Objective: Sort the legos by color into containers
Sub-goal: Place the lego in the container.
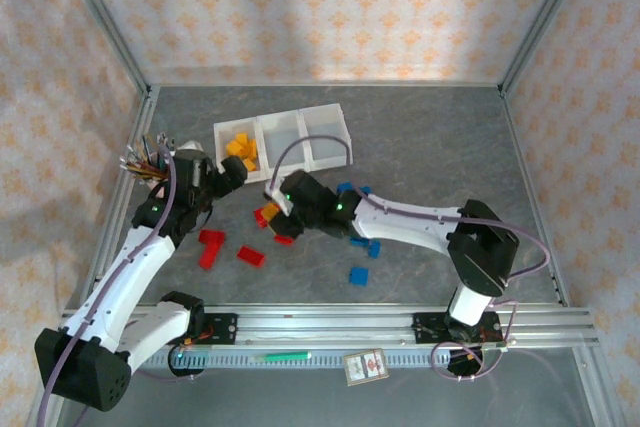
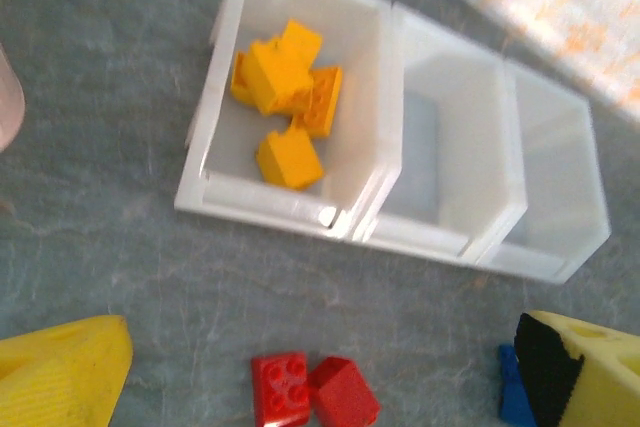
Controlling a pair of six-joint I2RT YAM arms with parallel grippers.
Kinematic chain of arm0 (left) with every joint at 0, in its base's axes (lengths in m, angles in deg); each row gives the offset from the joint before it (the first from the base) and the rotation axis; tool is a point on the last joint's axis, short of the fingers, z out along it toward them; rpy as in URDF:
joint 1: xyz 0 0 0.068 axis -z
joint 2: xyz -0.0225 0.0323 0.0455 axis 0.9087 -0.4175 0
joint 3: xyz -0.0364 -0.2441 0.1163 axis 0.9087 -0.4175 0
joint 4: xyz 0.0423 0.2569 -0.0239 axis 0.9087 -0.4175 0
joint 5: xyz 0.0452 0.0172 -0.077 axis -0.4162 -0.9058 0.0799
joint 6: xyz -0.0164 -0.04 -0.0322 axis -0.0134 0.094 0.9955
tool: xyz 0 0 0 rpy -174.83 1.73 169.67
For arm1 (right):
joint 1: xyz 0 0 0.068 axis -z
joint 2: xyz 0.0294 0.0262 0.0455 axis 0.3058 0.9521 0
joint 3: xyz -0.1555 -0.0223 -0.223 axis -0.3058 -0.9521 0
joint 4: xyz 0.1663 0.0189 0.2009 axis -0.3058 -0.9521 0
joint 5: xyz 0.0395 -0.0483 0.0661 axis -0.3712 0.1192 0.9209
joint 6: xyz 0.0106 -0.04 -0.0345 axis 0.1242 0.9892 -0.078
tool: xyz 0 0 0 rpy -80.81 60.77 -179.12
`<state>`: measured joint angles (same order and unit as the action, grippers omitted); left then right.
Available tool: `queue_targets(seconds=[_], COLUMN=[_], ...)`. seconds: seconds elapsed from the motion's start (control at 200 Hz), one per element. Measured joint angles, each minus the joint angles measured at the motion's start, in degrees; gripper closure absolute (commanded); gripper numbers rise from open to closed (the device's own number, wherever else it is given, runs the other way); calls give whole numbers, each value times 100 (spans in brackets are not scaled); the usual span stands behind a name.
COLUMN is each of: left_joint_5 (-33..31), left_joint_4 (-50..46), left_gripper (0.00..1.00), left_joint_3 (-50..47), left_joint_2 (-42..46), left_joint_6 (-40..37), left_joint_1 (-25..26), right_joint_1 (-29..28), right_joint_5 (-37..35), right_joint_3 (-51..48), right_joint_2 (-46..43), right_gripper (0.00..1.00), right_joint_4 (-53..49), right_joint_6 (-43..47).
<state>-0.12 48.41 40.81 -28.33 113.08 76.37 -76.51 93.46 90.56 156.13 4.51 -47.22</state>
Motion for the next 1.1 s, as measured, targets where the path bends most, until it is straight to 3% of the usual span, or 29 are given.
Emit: queue_targets(seconds=[0.15, 0.511, 0.591, 0.691, 0.816, 0.966, 1.101], left_joint_5=[-79, 35, 83, 101, 105, 122, 216], left_joint_4=[35, 223, 254, 256, 258, 251, 249], left_gripper=[1, 1, 0, 1, 1, 1, 1], left_joint_3=[361, 428, 433, 439, 470, 479, 492], left_joint_2=[-120, -505, -503, -503, -490, -437, -352], left_joint_6=[-118, -175, -177, -210, -245, -264, -269], left_joint_1=[-308, -1005, -1027, -1036, -1047, -1047, -1047], right_joint_1=[323, 525, 605, 719, 826, 848, 833], right_joint_5=[-98, -627, -765, -949, -1126, -1117, -944], right_joint_3=[1113, 4004, 4739, 5405, 5792, 5895, 5139], right_joint_2=[667, 3217, 3731, 4218, 4481, 4437, 3818], right_gripper=[72, 71, 65, 49, 40, 38, 33], right_joint_4=[129, -157, -297, -389, -468, -540, -546], right_joint_6=[-234, -402, -433, -452, -431, -420, -442])
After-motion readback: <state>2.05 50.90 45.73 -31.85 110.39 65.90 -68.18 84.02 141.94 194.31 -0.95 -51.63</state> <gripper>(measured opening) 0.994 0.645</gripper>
